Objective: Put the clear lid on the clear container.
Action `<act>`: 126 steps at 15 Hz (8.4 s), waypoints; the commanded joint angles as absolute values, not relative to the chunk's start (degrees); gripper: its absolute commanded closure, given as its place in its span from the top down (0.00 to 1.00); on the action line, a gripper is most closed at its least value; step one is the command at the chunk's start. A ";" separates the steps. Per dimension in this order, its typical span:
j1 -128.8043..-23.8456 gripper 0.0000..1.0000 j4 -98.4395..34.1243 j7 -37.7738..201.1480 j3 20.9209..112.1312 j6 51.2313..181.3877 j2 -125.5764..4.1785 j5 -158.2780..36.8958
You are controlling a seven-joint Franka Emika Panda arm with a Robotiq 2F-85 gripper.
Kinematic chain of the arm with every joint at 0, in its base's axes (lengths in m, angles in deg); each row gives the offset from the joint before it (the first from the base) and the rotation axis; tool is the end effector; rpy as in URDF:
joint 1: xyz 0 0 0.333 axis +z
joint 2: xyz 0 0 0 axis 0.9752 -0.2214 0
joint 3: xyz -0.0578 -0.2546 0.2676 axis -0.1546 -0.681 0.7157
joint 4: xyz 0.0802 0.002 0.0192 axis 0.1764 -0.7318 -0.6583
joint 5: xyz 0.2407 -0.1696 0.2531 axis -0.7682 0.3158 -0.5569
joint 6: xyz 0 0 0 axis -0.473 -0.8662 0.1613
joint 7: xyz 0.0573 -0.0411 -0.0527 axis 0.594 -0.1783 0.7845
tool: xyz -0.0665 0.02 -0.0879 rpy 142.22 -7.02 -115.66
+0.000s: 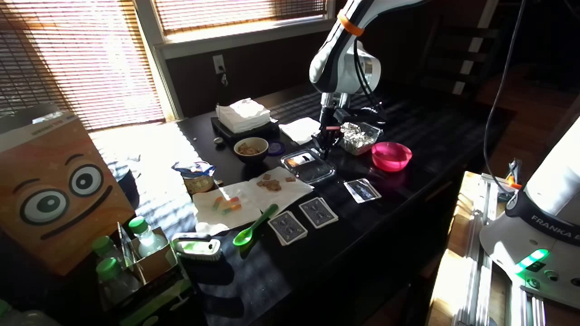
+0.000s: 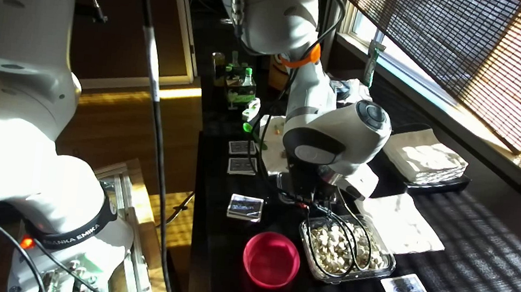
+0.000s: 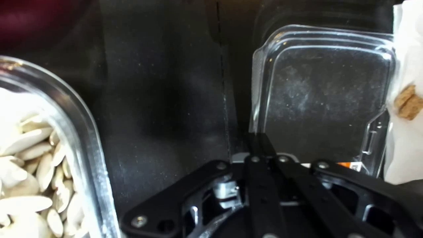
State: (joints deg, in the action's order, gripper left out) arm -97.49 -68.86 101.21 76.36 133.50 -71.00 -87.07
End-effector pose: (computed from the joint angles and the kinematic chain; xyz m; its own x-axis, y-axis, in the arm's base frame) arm 0.5303 -0.1461 0.1992 0.9334 -0.3541 -0.0586 -0.3578 -0.9055 -0.2281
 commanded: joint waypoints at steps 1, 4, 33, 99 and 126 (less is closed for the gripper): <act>-98.57 0.00 -69.84 104.49 77.01 132.39 -68.79 -89.76; -97.78 0.00 -71.25 104.35 76.49 131.91 -65.92 -89.21; -95.83 0.00 -69.29 112.48 64.29 117.25 -52.81 -92.26; -100.14 0.03 -54.21 111.64 57.27 105.53 -66.56 -79.28; -95.66 1.00 -68.16 102.59 58.16 122.97 -55.84 -79.15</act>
